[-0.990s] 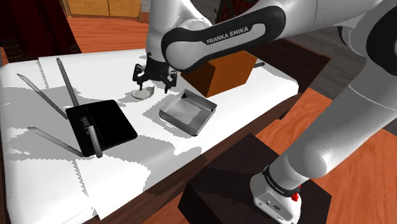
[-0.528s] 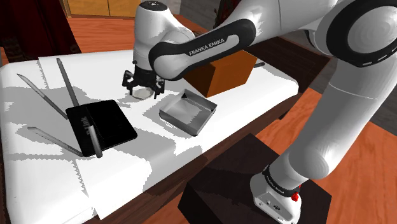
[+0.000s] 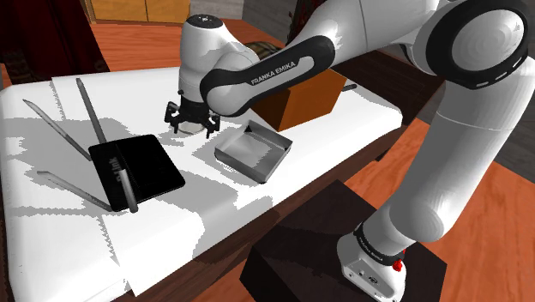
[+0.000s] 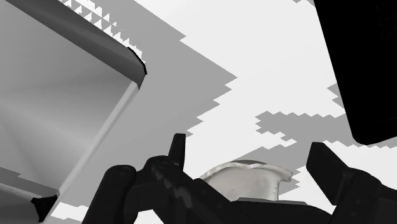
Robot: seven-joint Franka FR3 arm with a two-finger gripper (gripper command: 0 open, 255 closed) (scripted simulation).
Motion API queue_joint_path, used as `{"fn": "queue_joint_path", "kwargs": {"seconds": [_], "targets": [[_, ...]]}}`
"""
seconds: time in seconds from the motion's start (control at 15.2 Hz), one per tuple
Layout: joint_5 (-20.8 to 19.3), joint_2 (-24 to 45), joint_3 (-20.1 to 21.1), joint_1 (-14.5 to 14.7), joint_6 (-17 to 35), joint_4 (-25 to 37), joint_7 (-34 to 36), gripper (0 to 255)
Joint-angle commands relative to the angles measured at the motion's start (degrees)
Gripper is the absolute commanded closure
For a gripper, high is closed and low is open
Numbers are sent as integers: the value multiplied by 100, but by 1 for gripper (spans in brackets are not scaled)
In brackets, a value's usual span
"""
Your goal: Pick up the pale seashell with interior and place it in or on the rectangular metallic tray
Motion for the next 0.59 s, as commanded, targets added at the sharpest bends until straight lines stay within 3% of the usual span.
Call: {"fn": "queue_joint_path", "kwargs": {"seconds": [0.0, 0.13, 0.2, 0.53], "targets": [[-3, 3, -1, 1, 2, 1, 2, 0], [-2, 2, -1, 1, 1, 1, 2, 0], [-2, 2, -1, 1, 1, 1, 2, 255], [-2, 2, -1, 1, 1, 1, 2, 255]]}}
